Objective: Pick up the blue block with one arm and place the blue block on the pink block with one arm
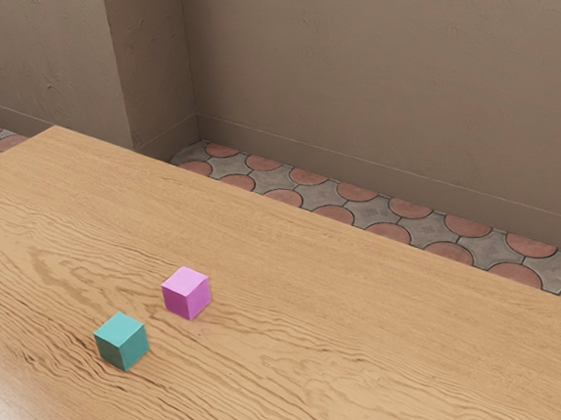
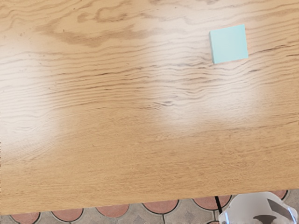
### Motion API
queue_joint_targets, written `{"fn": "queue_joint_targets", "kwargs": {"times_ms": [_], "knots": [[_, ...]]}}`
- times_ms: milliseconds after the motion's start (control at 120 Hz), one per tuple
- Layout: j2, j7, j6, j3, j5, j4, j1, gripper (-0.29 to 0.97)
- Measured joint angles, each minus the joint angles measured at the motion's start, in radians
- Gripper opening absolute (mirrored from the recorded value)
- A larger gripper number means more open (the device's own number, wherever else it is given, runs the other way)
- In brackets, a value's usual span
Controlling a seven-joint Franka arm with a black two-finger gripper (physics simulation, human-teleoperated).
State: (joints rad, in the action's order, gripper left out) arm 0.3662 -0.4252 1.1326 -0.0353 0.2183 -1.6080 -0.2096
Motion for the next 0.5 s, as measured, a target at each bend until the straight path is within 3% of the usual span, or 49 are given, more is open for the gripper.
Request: {"fn": "queue_joint_targets", "kwargs": {"times_ms": [342, 500], "knots": [[-0.116, -0.054, 0.008, -0.115, 0.01, 0.025, 0.006, 0.68], [-0.12, -0.07, 0.129, -0.146, 0.004, -0.15, 0.009, 0.68]]}}
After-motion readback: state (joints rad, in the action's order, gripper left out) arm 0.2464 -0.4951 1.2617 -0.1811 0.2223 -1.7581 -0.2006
